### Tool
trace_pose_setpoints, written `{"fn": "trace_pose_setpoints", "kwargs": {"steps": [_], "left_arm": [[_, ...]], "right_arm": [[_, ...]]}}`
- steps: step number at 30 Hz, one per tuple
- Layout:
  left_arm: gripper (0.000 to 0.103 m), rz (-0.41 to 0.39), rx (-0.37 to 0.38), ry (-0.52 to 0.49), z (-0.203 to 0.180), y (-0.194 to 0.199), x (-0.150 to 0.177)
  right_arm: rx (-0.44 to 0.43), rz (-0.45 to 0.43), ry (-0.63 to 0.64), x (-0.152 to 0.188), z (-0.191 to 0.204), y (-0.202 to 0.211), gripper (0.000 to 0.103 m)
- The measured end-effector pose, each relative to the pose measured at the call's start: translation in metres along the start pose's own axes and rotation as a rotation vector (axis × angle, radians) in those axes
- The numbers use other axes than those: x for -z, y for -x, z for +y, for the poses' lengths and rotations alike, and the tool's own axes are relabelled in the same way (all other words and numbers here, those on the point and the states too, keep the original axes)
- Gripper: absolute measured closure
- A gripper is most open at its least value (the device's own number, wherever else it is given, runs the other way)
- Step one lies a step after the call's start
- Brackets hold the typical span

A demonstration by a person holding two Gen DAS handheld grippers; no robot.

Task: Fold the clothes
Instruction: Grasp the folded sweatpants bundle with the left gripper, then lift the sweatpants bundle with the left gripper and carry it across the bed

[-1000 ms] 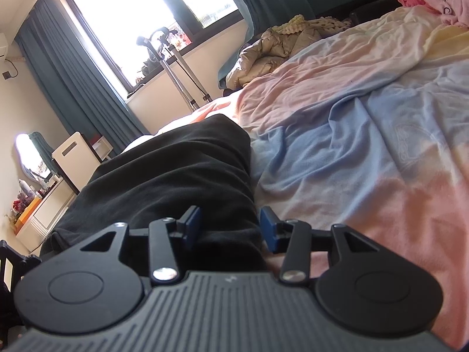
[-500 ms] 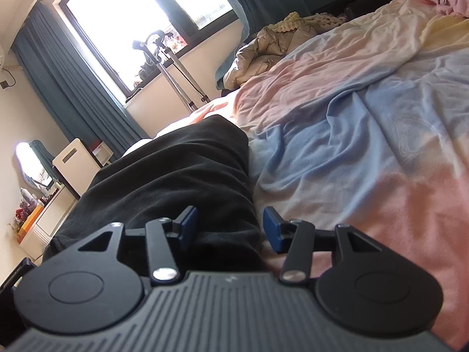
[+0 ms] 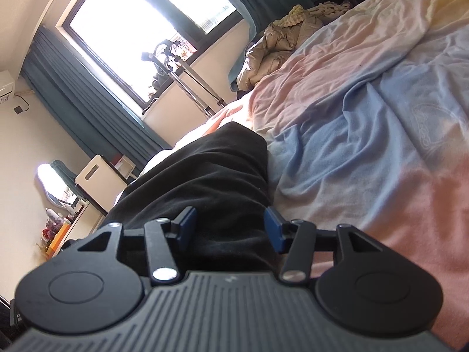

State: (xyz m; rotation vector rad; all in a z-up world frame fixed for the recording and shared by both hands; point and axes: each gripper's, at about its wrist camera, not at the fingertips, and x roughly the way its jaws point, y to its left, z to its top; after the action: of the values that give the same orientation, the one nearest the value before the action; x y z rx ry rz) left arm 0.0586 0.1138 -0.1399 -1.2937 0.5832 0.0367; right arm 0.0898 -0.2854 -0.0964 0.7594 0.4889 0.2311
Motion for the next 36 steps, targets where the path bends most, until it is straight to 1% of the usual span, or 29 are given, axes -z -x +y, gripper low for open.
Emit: {"fn": "trace_pose_setpoints", "kwargs": {"steps": [2,4,6,7,9,12,13,15,16,17,19,21,23,25,26,27,28,29,30,31,32,34,36], "left_arm": [[0.012,-0.01,0.009,0.052,0.007,-0.001,-0.003],[0.011,-0.02,0.003,0.06,0.009,-0.002,-0.003],[0.011,-0.03,-0.004,0.065,0.009,-0.004,-0.003],[0.011,-0.037,-0.01,0.047,0.008,-0.006,0.0],[0.011,-0.041,-0.015,0.003,0.002,-0.008,0.004],[0.011,-0.04,0.02,-0.081,-0.003,-0.005,0.009],[0.011,-0.036,0.037,-0.111,-0.005,-0.003,0.01],[0.011,-0.019,0.101,-0.164,-0.01,-0.001,0.012],[0.011,-0.011,0.127,-0.165,-0.01,-0.002,0.011],[0.011,-0.006,0.117,-0.15,-0.006,-0.005,0.01],[0.011,0.005,0.096,-0.121,0.001,-0.012,0.006],[0.016,0.014,0.076,-0.093,0.008,-0.018,0.003],[0.017,0.003,0.065,-0.091,0.011,-0.02,0.001],[0.019,-0.01,0.054,-0.091,0.011,-0.021,0.002],[0.023,-0.016,0.05,-0.099,0.012,-0.021,0.002],[0.029,-0.024,0.044,-0.108,0.013,-0.021,0.003],[0.033,-0.031,0.039,-0.117,0.013,-0.02,0.004],[0.041,-0.034,0.037,-0.123,0.014,-0.019,0.005],[0.046,-0.037,0.035,-0.129,0.014,-0.018,0.006],[0.049,-0.04,0.032,-0.137,0.014,-0.016,0.008],[0.053,-0.041,0.029,-0.156,0.011,-0.014,0.009],[0.056,-0.042,0.03,-0.182,0.005,-0.009,0.011],[0.058,-0.045,0.045,-0.195,-0.002,-0.001,0.013]], "right_arm": [[-0.027,0.005,-0.037,-0.003,-0.004,-0.005,0.042],[-0.049,0.026,-0.069,-0.005,-0.01,-0.013,0.039],[-0.065,0.04,-0.112,-0.006,-0.017,-0.019,0.032],[-0.078,0.049,-0.146,-0.006,-0.022,-0.023,0.028],[-0.111,0.071,-0.216,-0.008,-0.032,-0.029,0.026],[-0.142,0.099,-0.276,-0.012,-0.039,-0.037,0.022],[-0.148,0.115,-0.282,-0.014,-0.039,-0.04,0.021],[-0.152,0.158,-0.26,-0.018,-0.036,-0.045,0.019],[-0.157,0.176,-0.252,-0.02,-0.034,-0.048,0.015],[-0.164,0.189,-0.251,-0.022,-0.034,-0.051,0.013],[-0.18,0.209,-0.266,-0.024,-0.035,-0.058,0.011],[-0.188,0.221,-0.275,-0.024,-0.037,-0.063,0.011],[-0.193,0.235,-0.272,-0.024,-0.037,-0.068,0.012],[-0.19,0.257,-0.244,-0.025,-0.034,-0.072,0.012],[-0.182,0.267,-0.221,-0.025,-0.031,-0.074,0.014],[-0.163,0.269,-0.198,-0.025,-0.027,-0.074,0.018],[-0.138,0.266,-0.176,-0.025,-0.023,-0.073,0.028],[-0.119,0.26,-0.163,-0.025,-0.02,-0.071,0.037],[-0.106,0.248,-0.156,-0.025,-0.018,-0.069,0.041],[-0.094,0.235,-0.15,-0.025,-0.016,-0.066,0.049],[-0.085,0.218,-0.145,-0.026,-0.013,-0.063,0.054],[-0.078,0.177,-0.138,-0.03,-0.005,-0.053,0.059],[-0.099,0.14,-0.135,-0.037,0.004,-0.041,0.061]]}}
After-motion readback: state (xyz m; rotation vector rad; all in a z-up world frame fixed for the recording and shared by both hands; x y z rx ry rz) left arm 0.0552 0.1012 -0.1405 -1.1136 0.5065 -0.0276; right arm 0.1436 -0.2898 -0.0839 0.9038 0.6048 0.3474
